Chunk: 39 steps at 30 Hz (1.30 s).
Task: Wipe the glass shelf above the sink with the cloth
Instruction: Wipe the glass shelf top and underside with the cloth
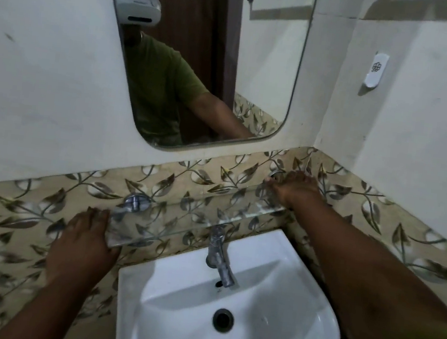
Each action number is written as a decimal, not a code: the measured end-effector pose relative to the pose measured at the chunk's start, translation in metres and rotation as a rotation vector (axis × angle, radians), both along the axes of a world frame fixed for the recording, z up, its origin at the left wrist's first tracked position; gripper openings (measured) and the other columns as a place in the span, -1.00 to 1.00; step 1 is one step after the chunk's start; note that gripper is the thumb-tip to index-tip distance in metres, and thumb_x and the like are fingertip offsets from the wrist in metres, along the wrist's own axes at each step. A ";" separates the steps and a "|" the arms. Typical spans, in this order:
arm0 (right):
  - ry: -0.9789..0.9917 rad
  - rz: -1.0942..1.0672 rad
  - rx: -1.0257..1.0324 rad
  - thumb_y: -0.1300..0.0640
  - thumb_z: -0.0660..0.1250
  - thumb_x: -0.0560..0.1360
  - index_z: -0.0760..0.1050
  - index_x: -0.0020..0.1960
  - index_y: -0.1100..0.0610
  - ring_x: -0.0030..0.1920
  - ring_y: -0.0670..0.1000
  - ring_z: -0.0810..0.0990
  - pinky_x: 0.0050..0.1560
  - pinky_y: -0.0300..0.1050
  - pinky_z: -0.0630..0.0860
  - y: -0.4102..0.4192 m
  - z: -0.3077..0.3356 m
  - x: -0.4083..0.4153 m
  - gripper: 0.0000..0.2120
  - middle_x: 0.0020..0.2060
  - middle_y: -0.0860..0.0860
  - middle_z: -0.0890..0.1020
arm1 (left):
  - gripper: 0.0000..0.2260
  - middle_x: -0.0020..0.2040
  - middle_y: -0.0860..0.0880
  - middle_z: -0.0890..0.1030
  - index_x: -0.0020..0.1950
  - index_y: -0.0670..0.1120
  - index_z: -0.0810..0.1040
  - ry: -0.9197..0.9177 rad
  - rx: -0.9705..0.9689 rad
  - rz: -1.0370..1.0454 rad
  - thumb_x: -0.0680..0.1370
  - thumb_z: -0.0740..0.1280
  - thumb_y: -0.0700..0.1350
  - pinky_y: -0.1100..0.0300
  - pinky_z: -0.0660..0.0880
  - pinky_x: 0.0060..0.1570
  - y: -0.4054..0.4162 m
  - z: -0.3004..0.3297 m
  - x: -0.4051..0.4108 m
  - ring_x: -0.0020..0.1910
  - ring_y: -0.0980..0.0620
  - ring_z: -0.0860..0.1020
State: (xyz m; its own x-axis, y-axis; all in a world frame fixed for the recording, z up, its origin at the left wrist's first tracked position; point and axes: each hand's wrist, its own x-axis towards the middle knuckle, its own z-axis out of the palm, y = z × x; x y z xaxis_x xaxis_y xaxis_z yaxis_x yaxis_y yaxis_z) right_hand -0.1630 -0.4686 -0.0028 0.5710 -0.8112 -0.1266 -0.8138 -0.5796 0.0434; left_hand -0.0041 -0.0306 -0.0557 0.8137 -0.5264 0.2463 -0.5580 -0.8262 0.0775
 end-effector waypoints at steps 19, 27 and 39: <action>-0.500 0.155 -0.264 -0.20 0.13 0.67 0.72 0.13 0.05 0.01 0.24 0.68 -0.09 -0.03 0.51 -0.004 -0.018 -0.035 -0.52 0.00 0.19 0.73 | -0.32 0.38 -0.25 0.47 0.48 -0.08 0.36 0.016 -0.062 0.047 0.40 0.31 0.17 -0.22 0.49 0.24 0.002 0.000 -0.005 0.36 -0.30 0.45; -1.415 -0.097 0.026 -0.07 0.27 0.66 0.69 -0.02 0.26 -0.21 0.11 0.64 -0.24 -0.13 0.55 0.055 -0.042 -0.067 -0.59 -0.27 0.08 0.65 | -0.31 0.42 -0.25 0.46 0.50 -0.10 0.36 0.006 -0.076 0.045 0.43 0.39 0.14 -0.21 0.45 0.29 -0.002 0.004 -0.010 0.41 -0.30 0.42; -1.757 -1.129 1.920 -0.39 -0.10 0.61 0.51 0.37 0.22 0.11 0.32 0.57 0.12 0.24 0.46 0.240 -0.112 -0.049 -0.20 0.16 0.35 0.59 | -0.26 0.42 -0.21 0.44 0.51 -0.07 0.32 0.033 -0.059 0.027 0.39 0.37 0.17 -0.20 0.47 0.28 0.000 0.001 -0.007 0.42 -0.27 0.39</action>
State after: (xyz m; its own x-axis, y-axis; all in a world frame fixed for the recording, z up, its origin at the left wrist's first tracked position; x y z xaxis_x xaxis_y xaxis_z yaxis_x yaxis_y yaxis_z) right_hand -0.2120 -0.2283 -0.1152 0.6241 -0.4052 -0.6681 0.4224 0.8943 -0.1478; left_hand -0.0109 -0.0309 -0.0548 0.8357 -0.4894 0.2490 -0.5318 -0.8344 0.1449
